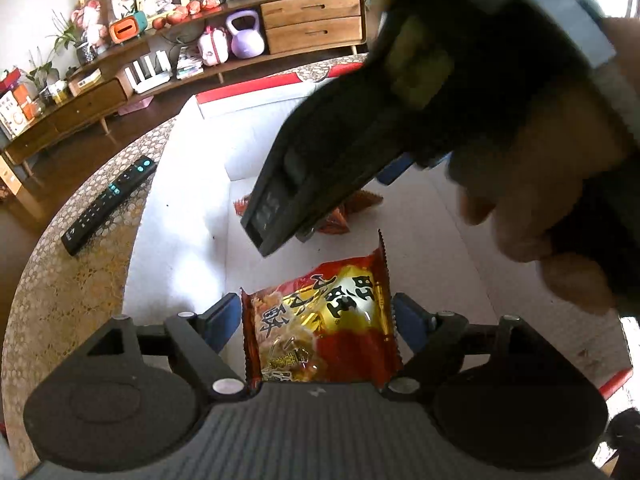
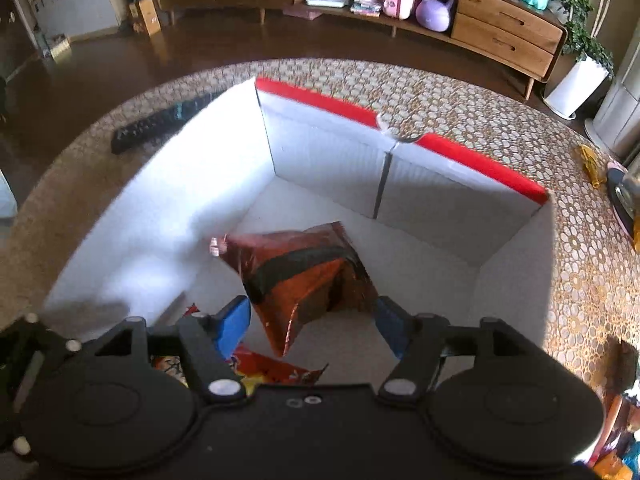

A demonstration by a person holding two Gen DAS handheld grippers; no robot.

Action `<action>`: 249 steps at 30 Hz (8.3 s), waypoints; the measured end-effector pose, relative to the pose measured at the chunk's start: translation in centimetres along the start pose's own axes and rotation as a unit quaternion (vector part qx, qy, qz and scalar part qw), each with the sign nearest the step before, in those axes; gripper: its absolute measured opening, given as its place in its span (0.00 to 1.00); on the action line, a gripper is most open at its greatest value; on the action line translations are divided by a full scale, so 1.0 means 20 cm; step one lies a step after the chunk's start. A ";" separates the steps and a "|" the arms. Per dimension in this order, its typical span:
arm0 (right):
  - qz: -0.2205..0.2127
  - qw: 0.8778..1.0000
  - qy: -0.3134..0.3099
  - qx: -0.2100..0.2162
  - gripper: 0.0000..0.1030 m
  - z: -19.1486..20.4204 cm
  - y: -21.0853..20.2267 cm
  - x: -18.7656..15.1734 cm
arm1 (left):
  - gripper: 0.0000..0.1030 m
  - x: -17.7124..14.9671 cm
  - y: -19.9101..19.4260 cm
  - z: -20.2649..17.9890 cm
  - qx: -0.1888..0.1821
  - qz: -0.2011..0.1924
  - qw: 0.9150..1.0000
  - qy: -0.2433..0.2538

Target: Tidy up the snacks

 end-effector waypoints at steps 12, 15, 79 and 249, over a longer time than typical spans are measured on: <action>-0.105 0.992 0.042 0.051 0.76 -0.08 -0.44 -0.06 | 0.83 0.00 -0.14 0.01 0.007 -0.029 0.999 -0.035; -0.137 0.987 0.056 0.062 0.78 -0.10 -0.56 -0.12 | 0.83 0.00 -0.19 0.02 0.001 -0.051 0.997 -0.056; -0.309 0.894 0.289 -0.149 0.87 -1.02 -1.21 -1.53 | 0.96 0.05 -0.56 -1.11 -0.124 -0.191 0.973 0.049; -0.353 0.875 0.294 -0.155 0.69 -0.99 -1.06 -1.40 | 0.34 -0.06 -0.52 -0.96 -0.158 -0.200 0.967 -0.016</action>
Point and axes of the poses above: each gripper's, at about its wrist camera, not at the fingertips, and y roughly the way its jaws point, z to its left, x to its top, the point moved 6 cm from there along y, roughly the way its jaws point, and after that the axes turned 9 degrees about x, right-handed, at the moved point
